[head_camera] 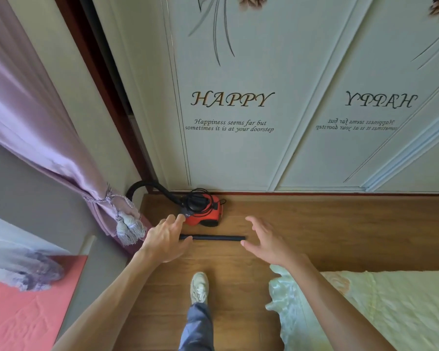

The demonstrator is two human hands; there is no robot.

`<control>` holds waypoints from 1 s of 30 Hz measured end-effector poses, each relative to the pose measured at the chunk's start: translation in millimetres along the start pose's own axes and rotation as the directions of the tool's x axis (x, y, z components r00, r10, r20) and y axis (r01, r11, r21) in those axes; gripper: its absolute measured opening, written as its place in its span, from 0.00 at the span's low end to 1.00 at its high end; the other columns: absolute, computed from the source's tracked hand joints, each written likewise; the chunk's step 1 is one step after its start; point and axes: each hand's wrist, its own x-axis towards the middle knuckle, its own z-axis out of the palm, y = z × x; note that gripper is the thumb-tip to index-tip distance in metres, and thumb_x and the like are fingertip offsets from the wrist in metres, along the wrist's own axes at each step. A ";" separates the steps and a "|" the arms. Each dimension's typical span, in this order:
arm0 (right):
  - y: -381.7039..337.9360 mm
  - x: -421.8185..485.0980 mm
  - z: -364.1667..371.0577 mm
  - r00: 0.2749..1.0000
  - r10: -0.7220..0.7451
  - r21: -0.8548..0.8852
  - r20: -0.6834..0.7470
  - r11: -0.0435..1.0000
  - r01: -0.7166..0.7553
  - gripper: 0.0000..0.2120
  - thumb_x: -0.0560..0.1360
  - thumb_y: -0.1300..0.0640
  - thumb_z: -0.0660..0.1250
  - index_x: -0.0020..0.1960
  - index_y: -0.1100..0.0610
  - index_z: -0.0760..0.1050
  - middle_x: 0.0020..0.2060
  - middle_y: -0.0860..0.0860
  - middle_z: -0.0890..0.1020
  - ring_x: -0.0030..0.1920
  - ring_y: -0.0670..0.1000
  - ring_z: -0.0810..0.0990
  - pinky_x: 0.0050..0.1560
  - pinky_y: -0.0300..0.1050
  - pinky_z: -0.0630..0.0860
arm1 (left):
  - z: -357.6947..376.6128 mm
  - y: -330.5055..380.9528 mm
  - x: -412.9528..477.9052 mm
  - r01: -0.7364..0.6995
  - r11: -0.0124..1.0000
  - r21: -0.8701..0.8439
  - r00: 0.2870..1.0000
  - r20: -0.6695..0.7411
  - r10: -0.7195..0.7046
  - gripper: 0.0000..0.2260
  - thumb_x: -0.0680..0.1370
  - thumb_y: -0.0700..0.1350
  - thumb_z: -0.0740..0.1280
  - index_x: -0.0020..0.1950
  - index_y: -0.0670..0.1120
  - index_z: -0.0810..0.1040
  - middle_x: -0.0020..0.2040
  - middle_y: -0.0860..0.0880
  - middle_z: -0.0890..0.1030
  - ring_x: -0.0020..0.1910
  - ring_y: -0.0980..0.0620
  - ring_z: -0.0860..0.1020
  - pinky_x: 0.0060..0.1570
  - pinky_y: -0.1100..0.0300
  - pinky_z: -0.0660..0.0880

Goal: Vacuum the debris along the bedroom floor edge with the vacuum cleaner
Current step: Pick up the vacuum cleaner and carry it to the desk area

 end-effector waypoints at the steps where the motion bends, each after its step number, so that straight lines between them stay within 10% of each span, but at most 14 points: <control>1: -1.0 16.3 -1.9 1.000 -0.001 -0.001 0.000 1.000 0.001 0.30 0.78 0.42 0.63 0.75 0.51 0.58 0.72 0.49 0.68 0.71 0.52 0.69 0.67 0.54 0.71 | -1.7 -5.8 13.9 -0.003 1.000 -0.001 1.000 0.001 0.003 0.25 0.78 0.60 0.63 0.69 0.48 0.65 0.59 0.47 0.75 0.57 0.45 0.77 0.48 0.49 0.79; 30: -9.9 340.9 -51.3 0.960 -0.143 -0.111 0.239 0.979 0.174 0.29 0.79 0.42 0.63 0.75 0.51 0.59 0.67 0.51 0.71 0.66 0.50 0.72 0.63 0.47 0.73 | -23.6 -108.2 265.0 0.226 0.970 -0.084 0.970 0.115 -0.216 0.25 0.78 0.59 0.63 0.71 0.46 0.66 0.63 0.45 0.73 0.62 0.44 0.75 0.56 0.48 0.77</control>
